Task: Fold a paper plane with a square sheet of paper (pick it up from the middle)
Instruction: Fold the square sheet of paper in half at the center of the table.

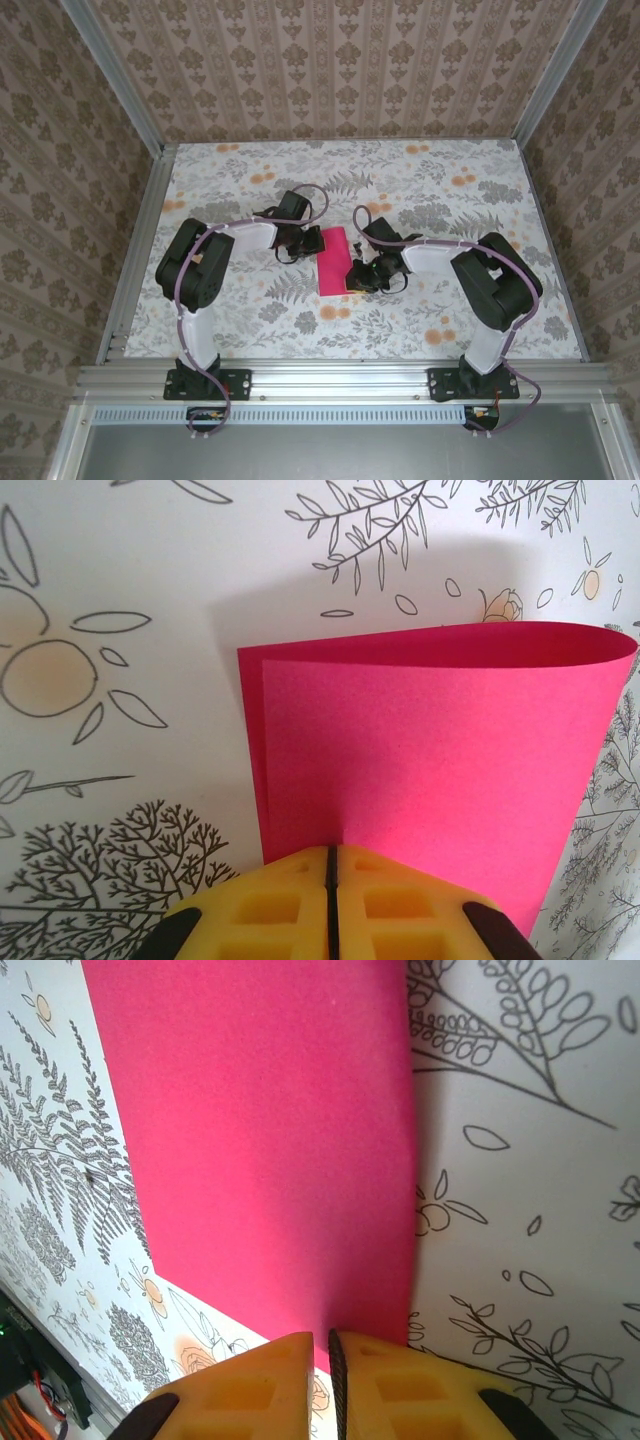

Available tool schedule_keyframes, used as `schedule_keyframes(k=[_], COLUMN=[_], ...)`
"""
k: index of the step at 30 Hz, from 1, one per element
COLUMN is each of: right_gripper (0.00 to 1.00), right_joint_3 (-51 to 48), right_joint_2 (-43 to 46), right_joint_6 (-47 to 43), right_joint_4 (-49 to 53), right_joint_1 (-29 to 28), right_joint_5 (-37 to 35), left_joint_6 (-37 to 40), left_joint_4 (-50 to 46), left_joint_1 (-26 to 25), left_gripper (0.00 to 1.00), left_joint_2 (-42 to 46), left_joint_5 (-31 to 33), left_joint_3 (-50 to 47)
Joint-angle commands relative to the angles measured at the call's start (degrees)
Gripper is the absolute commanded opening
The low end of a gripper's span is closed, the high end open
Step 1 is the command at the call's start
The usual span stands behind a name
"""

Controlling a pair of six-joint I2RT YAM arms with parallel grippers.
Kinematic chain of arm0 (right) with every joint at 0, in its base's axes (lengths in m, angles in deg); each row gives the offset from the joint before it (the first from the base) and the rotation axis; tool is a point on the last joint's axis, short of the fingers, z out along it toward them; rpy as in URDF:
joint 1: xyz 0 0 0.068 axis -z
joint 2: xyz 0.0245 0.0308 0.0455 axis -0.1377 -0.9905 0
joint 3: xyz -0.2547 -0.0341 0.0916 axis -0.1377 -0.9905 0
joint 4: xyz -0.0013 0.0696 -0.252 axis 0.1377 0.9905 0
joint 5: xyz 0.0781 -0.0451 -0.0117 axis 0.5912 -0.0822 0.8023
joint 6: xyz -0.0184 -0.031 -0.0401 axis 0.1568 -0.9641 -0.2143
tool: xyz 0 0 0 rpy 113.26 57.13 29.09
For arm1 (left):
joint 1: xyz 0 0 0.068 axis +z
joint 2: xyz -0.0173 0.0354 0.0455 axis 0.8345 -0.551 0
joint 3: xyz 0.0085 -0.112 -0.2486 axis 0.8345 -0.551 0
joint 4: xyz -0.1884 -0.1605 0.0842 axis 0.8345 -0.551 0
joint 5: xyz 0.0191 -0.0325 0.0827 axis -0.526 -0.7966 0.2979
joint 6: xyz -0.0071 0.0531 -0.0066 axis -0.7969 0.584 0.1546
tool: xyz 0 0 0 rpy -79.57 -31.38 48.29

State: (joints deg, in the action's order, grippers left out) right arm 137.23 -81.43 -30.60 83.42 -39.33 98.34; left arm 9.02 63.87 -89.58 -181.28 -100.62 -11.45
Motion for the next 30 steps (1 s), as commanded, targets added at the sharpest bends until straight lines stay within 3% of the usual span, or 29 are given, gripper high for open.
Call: schedule_keyframes(k=[1, 9, 21, 30], right_gripper=[0.17, 0.18, 0.18, 0.17], right_joint_3=[-0.3, 6.7, 19.6, 18.3], right_joint_2=[-0.2, 2.9, -10.7, -15.5], right_joint_6=[-1.0, -0.8, -0.7, 1.5], right_joint_4=[4.8, 3.3, -0.4, -3.4], right_joint_1=[-0.2, 0.3, 3.2, 4.8], right_joint_5=[-2.4, -3.6, -2.8, -3.6], left_joint_6=[0.4, 0.8, 0.5, 0.6], left_joint_4=[-3.6, -3.8, -3.8, -4.0], left_joint_1=[-0.6, -0.6, -0.6, -0.6], left_gripper=[0.10, 0.10, 0.10, 0.09], left_joint_2=[-2.8, -2.5, -2.3, -2.0], left_joint_5=[1.9, 1.8, 1.8, 1.7], left_joint_3=[-1.5, -1.8, -2.3, -2.7])
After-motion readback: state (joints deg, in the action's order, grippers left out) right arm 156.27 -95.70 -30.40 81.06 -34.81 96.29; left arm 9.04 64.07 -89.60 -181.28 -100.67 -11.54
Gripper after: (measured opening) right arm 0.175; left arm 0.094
